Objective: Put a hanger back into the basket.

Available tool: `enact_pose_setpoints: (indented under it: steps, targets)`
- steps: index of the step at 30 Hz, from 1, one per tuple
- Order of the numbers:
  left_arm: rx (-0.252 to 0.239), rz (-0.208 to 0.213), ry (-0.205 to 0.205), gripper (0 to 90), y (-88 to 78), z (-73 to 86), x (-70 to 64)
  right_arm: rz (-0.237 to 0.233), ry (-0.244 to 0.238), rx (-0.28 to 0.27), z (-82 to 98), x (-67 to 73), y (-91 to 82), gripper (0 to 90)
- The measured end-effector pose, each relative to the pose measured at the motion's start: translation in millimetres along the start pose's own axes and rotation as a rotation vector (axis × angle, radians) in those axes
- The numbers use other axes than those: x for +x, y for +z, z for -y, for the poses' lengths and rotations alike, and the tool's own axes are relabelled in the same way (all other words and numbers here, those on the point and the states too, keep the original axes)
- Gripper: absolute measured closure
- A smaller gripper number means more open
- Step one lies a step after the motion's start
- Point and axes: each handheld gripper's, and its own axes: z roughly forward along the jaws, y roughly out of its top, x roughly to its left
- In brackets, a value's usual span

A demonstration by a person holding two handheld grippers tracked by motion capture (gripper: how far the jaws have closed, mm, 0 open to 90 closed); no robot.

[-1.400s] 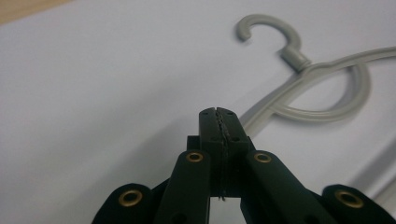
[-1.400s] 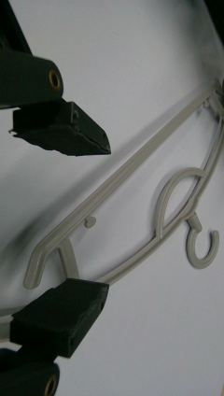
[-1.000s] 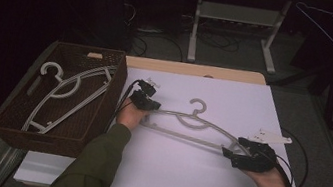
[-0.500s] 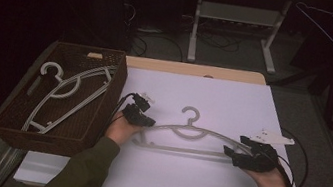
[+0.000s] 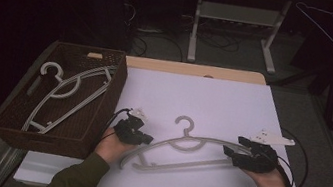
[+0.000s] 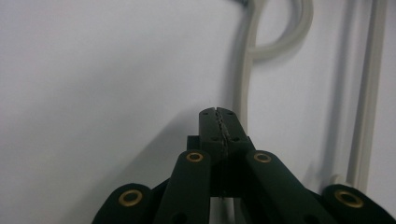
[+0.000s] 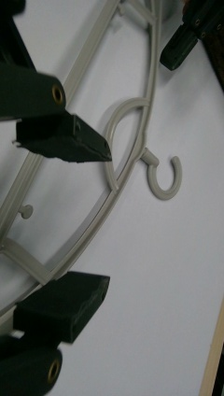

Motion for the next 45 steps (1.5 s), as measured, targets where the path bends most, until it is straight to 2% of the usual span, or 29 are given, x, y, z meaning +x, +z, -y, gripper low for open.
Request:
enact_pose_setpoints:
  steps: [3, 4, 7, 12, 14, 16, 19, 24, 29, 30, 31, 34, 36, 38, 43, 45]
  targets:
    - [-0.088, 0.026, -0.004, 76.2, -9.1, -2.8, 0.5, -0.011, 0.016, -0.012, -0.1, 1.5, -5.5, 50.8]
    - [-0.111, 0.033, -0.017, 70.7, -11.2, -2.9, -0.6, -0.015, 0.022, -0.006, 0.3, 2.3, -6.7, 53.6]
    - [-0.163, 0.065, -0.019, 60.4, -16.1, -2.4, -0.8, -0.018, 0.022, 0.023, 3.9, 4.2, -7.3, 65.0]
    - [-0.194, 0.063, -0.014, 41.0, -18.0, -0.9, -0.3, -0.007, 0.011, 0.081, 12.0, 9.8, -3.6, 84.7]
    - [-0.199, 0.062, -0.016, 36.3, -18.1, -0.5, 0.2, 0.005, -0.003, 0.113, 15.4, 11.0, -0.3, 89.2]
    - [-0.201, 0.062, -0.016, 34.3, -18.1, -0.6, 0.3, 0.005, -0.006, 0.139, 18.4, 10.2, 4.3, 89.3]
    - [-0.205, 0.064, -0.015, 33.1, -17.8, -1.0, 0.4, 0.011, -0.012, 0.179, 22.1, 10.0, 10.2, 89.3]
    - [-0.193, 0.065, -0.012, 32.1, -15.7, -0.6, -0.3, 0.029, -0.018, 0.182, 23.7, 8.2, 13.0, 89.5]
    - [-0.170, 0.067, 0.010, 31.9, -11.6, -1.2, -3.1, 0.024, -0.018, 0.203, 26.3, 8.3, 14.5, 89.5]
    - [-0.164, 0.067, 0.010, 31.9, -10.3, -1.2, -4.3, 0.020, -0.004, 0.212, 26.8, 8.8, 14.2, 89.5]
    - [-0.154, 0.063, 0.027, 32.0, -8.5, -1.3, -5.1, 0.018, 0.003, 0.213, 27.0, 9.1, 14.3, 89.5]
    - [-0.124, 0.061, 0.060, 32.6, -2.4, -2.6, -10.9, 0.016, -0.018, 0.214, 28.1, 7.5, 15.3, 89.6]
    - [-0.099, 0.061, 0.077, 34.2, 2.5, -4.0, -15.0, 0.014, -0.001, 0.228, 28.6, 8.6, 15.1, 89.6]
    - [-0.078, 0.053, 0.098, 36.2, 8.3, -6.2, -18.2, 0.012, -0.011, 0.227, 28.9, 8.0, 15.6, 89.6]
    - [-0.015, 0.027, 0.160, 46.6, 25.6, -13.7, -23.5, 0.010, -0.007, 0.223, 29.7, 7.6, 15.8, 89.7]
    - [0.023, 0.019, 0.198, 49.8, 30.9, -17.2, -24.7, 0.008, -0.007, 0.224, 29.9, 7.3, 15.8, 89.6]
